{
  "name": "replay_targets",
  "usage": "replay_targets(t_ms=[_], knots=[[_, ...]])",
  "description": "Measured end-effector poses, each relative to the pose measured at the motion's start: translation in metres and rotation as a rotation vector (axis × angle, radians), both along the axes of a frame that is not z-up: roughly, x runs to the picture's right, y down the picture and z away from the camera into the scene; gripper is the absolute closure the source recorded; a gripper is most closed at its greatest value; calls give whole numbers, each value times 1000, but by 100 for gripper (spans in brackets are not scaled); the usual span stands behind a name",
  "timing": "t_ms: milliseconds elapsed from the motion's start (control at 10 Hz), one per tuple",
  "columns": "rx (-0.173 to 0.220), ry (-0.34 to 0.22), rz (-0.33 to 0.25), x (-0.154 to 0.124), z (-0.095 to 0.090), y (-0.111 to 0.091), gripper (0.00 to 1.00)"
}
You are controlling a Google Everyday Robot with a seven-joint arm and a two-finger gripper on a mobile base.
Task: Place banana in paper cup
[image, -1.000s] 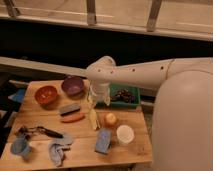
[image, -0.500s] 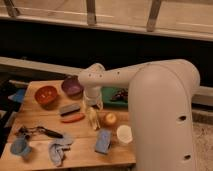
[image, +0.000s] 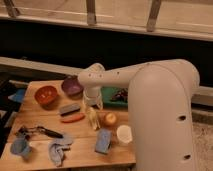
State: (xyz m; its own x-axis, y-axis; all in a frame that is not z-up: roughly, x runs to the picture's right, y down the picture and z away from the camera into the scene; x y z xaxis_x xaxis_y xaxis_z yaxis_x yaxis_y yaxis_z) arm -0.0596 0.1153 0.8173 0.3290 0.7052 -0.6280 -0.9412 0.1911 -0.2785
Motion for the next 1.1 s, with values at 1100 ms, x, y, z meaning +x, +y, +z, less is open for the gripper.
replay_targets(t_ms=[1100], knots=[[-10, 68, 49, 9, 59, 13, 36]])
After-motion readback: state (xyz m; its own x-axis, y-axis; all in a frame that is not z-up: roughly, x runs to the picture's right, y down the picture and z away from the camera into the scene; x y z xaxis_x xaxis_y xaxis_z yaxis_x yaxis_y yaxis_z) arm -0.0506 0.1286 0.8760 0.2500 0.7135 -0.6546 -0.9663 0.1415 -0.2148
